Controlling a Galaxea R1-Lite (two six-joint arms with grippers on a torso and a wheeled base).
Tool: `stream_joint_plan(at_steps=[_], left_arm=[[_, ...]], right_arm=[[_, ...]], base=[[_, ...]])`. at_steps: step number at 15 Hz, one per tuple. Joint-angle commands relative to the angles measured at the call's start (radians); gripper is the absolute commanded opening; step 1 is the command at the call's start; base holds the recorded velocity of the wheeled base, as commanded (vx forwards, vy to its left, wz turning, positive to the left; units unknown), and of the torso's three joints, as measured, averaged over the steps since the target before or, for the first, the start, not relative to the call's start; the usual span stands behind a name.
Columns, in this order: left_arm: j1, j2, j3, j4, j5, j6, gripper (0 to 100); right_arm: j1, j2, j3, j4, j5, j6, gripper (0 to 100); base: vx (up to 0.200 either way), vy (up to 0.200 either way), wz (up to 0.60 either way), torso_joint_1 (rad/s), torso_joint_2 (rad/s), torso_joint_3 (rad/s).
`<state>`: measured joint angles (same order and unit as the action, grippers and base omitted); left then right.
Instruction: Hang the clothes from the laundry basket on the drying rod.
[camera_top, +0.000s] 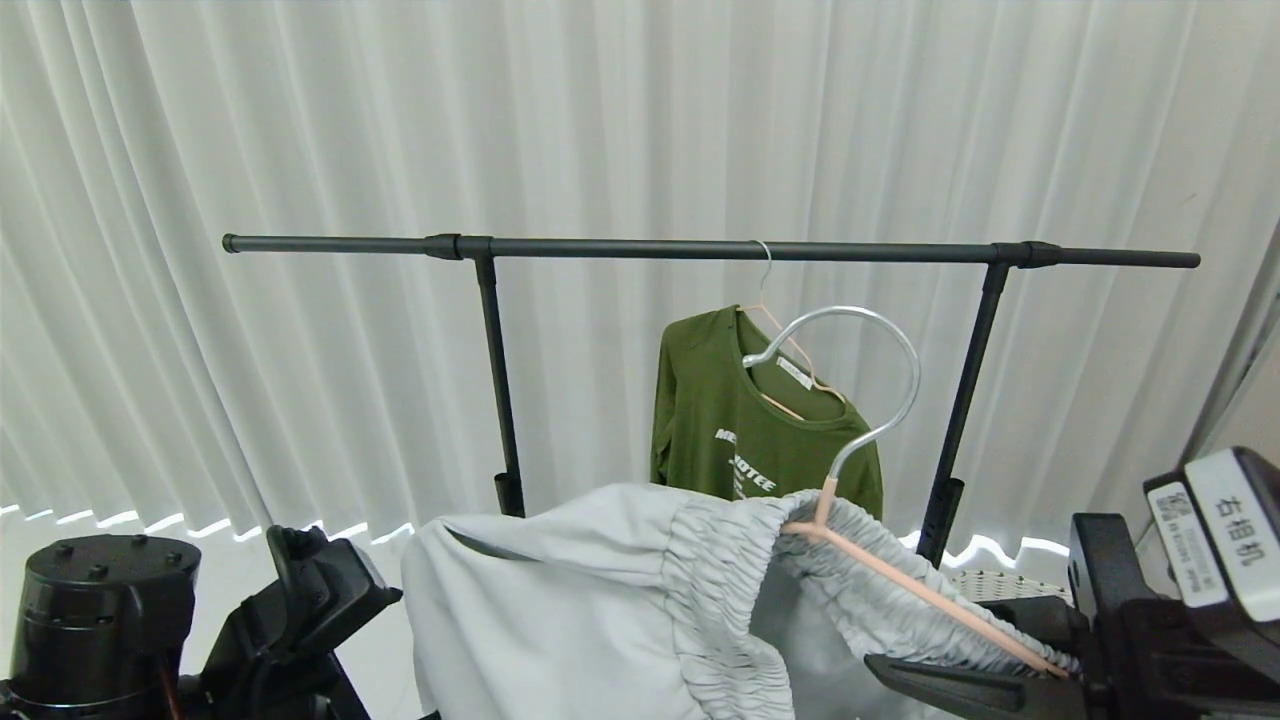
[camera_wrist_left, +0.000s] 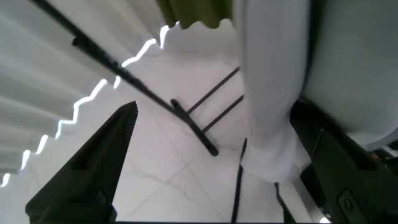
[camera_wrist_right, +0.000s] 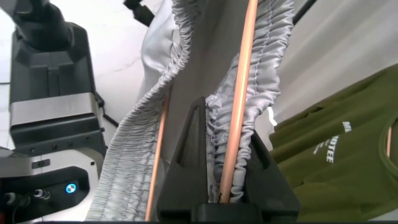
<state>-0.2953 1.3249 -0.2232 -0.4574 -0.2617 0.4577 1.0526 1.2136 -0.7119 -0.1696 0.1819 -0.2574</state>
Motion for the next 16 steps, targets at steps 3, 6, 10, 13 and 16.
stream_joint_plan(at_steps=[3,6,10,13,16], left_arm=[[0.012,0.008,-0.004,-0.001,-0.002,-0.005,0],[0.081,0.019,-0.007,-0.001,-0.001,-0.005,0],[0.242,0.036,0.010,0.000,0.041,0.003,0],[0.280,0.050,0.010,0.000,0.084,0.003,0],[0.280,0.053,0.010,-0.001,0.093,0.004,0]], right_arm=[[0.003,0.001,0.002,-0.001,-0.002,0.000,0],[0.003,0.001,0.003,0.001,-0.006,0.000,0],[0.003,0.003,-0.001,0.001,-0.006,0.000,0],[0.003,0.001,-0.001,0.001,-0.006,0.000,0],[0.003,0.001,-0.003,0.001,-0.006,0.000,0]], base=[[0.000,0.000,0.00,0.000,0.00,0.000],[0.000,0.000,0.00,0.000,0.00,0.000],[0.000,0.000,0.00,0.000,0.00,0.000],[0.000,0.000,0.00,0.000,0.00,0.000],[0.000,0.000,0.00,0.000,0.00,0.000]])
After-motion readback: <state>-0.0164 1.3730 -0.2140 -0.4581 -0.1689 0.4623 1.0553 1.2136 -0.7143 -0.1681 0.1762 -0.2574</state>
